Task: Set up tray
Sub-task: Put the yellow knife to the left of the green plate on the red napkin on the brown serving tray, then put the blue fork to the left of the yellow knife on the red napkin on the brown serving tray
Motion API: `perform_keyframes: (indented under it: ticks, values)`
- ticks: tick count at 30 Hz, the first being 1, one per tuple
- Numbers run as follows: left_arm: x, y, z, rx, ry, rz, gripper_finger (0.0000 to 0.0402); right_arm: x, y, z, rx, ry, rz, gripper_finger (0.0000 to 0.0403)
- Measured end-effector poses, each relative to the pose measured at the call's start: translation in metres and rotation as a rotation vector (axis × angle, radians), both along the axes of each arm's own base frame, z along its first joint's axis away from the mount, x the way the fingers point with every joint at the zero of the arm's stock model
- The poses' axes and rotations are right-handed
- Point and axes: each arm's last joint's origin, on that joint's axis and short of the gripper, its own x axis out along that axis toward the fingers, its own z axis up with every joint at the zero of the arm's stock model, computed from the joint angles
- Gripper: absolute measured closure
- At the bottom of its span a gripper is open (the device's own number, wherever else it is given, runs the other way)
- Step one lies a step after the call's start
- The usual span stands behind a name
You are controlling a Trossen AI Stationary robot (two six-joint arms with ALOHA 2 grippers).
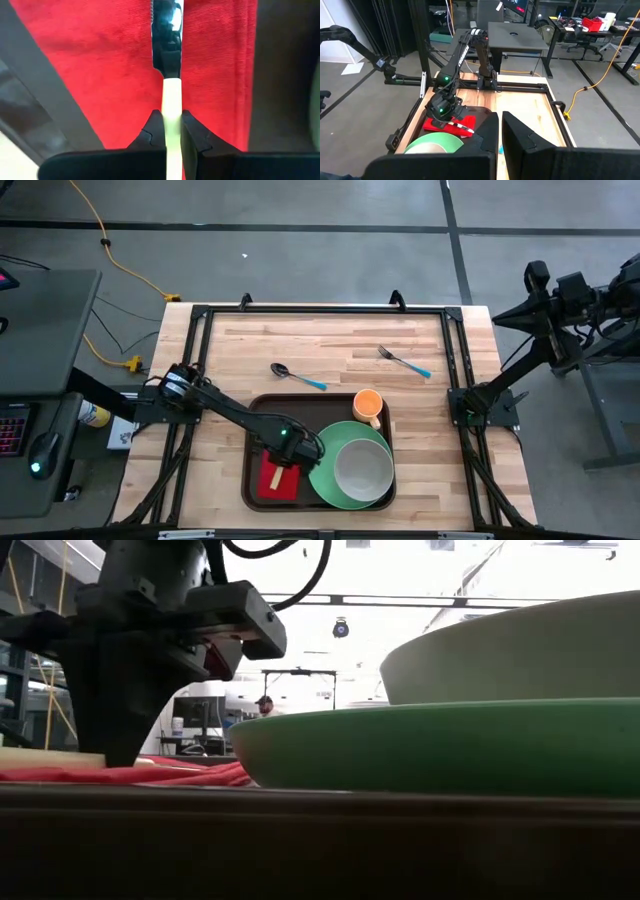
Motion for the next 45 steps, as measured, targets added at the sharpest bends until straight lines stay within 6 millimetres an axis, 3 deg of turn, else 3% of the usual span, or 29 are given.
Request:
perform_keyframes:
  ticks: [14, 24, 28, 33, 40, 45]
  values:
    - [0.007, -0.002, 0.001, -0.004, -0.084, -0.004, 0.0357, -0.004, -0.004, 0.0, -0.018, -0.016, -0.02, 0.0403]
    - [0.013, -0.005, 0.002, -0.03, -0.141, -0.011, 0.0182, -0.004, -0.004, 0.0, -0.026, -0.016, -0.017, 0.0403]
    - [0.012, -0.005, 0.002, -0.034, -0.137, -0.012, 0.015, -0.004, -0.004, 0.0, -0.026, -0.016, -0.017, 0.0403]
    - [0.012, -0.004, 0.002, -0.031, -0.132, -0.012, 0.0144, -0.004, -0.004, 0.0, -0.026, -0.016, -0.017, 0.0403]
    - [0.006, 0.004, 0.033, 0.133, -0.25, -0.138, 0.0157, -0.004, -0.004, 0.0, -0.011, -0.014, -0.008, 0.0402]
    - [-0.011, 0.022, 0.066, 0.334, -0.281, -0.201, 0.0161, -0.005, -0.004, 0.0, 0.007, -0.012, -0.014, 0.0402]
